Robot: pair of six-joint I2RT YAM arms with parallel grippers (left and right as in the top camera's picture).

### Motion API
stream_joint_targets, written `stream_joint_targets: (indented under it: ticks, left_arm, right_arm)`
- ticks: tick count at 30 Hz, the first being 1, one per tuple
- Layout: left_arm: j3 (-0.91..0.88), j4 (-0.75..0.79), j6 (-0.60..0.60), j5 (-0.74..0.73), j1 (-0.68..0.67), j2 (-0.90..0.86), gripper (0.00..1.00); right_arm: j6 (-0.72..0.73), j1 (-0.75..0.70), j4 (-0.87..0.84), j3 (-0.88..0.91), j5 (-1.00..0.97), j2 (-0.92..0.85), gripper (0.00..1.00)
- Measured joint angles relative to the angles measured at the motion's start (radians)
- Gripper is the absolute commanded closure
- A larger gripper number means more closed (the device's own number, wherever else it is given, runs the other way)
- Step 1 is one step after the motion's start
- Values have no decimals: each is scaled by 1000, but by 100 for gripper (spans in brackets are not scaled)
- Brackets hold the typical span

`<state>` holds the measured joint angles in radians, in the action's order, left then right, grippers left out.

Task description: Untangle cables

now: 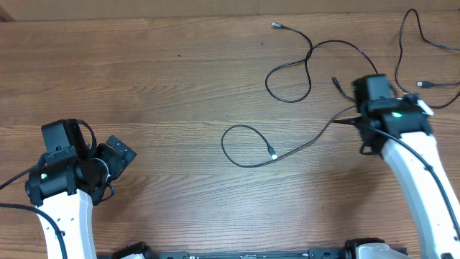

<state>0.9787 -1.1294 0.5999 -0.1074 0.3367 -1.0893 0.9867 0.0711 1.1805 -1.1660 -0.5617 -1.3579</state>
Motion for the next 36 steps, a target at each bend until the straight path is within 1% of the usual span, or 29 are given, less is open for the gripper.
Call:
stream_joint_targets:
  ticks: [4,5,6,10,13,17,21,24,26,30,33,36]
  left_arm:
    - [0,0,0,0,0,0,0]
    - [0,0,0,0,0,0,0]
    - [0,0,0,0,0,0,0]
    - [0,0,0,0,0,0,0]
    - [0,0,0,0,0,0,0]
    - [0,0,0,0,0,0,0]
    - [-1,0,0,0,0,0,1]
    - [-1,0,0,0,0,0,0]
    - [-1,0,0,0,0,0,0]
    - [-1,0,0,0,0,0,0]
    - [-1,0,0,0,0,0,1]
    - [-2,0,0,0,0,0,0]
  right_arm:
    - [-20,-163,-36,0,-42,76,96]
    - [-40,-220,-68,0,-49,97,96]
    - [-48,-239,-81,0,-50,102,96]
    - [-130,-389,-193,0,-55,126,96]
    - [-169,-498,-253,0,-27,126,96]
    - [-234,-643,-378,0,56,115,96]
    - [-321,-754,-478,0,103,89,95]
    - [-385,-798,-532,0,132,81,94]
    - [-416,-811,-552,0,156,78,96]
    - [-437,-815,-471,-1,209,62,96]
    - [-402,-808,-390,-1,231,39,96]
    - [-352,-790,-272,-1,289,18,96]
